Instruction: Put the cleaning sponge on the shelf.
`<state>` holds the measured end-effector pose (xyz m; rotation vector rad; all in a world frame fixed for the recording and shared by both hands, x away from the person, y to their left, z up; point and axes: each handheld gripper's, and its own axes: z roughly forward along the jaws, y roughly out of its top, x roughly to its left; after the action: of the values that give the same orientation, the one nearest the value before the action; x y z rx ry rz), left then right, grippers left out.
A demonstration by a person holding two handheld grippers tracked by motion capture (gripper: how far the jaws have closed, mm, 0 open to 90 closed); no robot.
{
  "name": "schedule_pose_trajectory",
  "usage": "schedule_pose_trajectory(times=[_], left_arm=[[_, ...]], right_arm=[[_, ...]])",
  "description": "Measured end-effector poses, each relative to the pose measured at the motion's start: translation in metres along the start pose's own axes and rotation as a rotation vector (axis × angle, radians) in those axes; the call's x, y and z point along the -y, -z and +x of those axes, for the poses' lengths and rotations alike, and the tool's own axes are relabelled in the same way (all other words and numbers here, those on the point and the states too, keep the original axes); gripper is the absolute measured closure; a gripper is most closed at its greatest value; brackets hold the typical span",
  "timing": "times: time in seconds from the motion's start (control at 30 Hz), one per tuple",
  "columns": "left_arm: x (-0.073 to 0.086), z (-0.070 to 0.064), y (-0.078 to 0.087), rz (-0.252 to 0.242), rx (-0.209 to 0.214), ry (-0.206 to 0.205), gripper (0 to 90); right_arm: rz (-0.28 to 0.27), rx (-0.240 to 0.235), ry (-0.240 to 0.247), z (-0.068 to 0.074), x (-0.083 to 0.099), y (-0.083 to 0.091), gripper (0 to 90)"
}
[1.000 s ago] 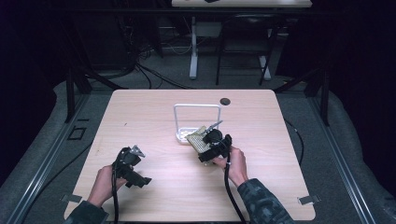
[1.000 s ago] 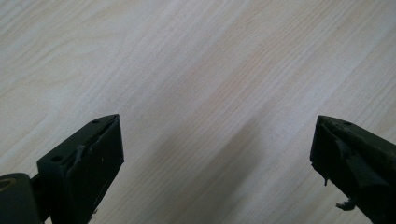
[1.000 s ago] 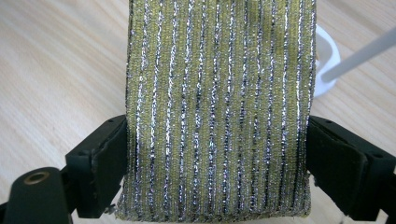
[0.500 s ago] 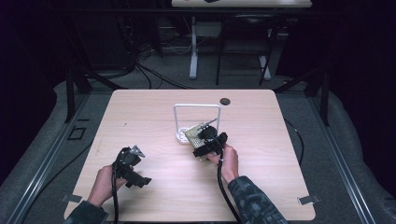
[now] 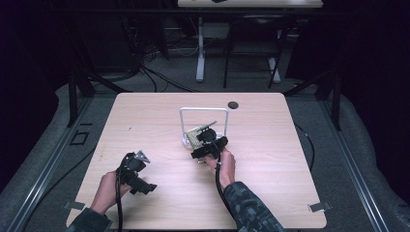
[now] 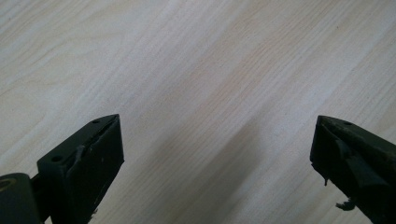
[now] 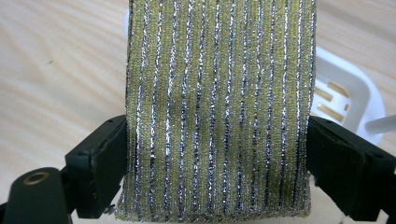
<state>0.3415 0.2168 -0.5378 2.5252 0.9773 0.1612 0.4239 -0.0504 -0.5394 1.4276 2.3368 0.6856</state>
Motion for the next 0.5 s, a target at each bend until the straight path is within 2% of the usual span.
schedule_pose_trajectory(times=[0.07, 0.17, 0.23, 0.5], left_arm=[[0.0000, 0.0001, 0.0000, -0.001, -0.002, -0.001, 2.6], [0.0001, 0.0001, 0.0000, 0.000, -0.001, -0.002, 2.6], [0.0002, 0.0000, 0.0002, -0.001, -0.001, -0.003, 2.6], [-0.0001, -0.0009, -0.0002, 0.001, -0.001, -0.005, 2.7]], right_arm=[[-0.001, 0.007, -0.005, 0.0008, -0.0012, -0.0010, 11.6], [0.006, 0.036, -0.044, 0.0033, -0.0052, -0.0050, 11.6], [0.005, 0.036, -0.062, 0.0036, -0.0058, -0.0058, 11.6], [-0.017, 0.075, -0.084, 0.0056, -0.0079, -0.0057, 11.4]])
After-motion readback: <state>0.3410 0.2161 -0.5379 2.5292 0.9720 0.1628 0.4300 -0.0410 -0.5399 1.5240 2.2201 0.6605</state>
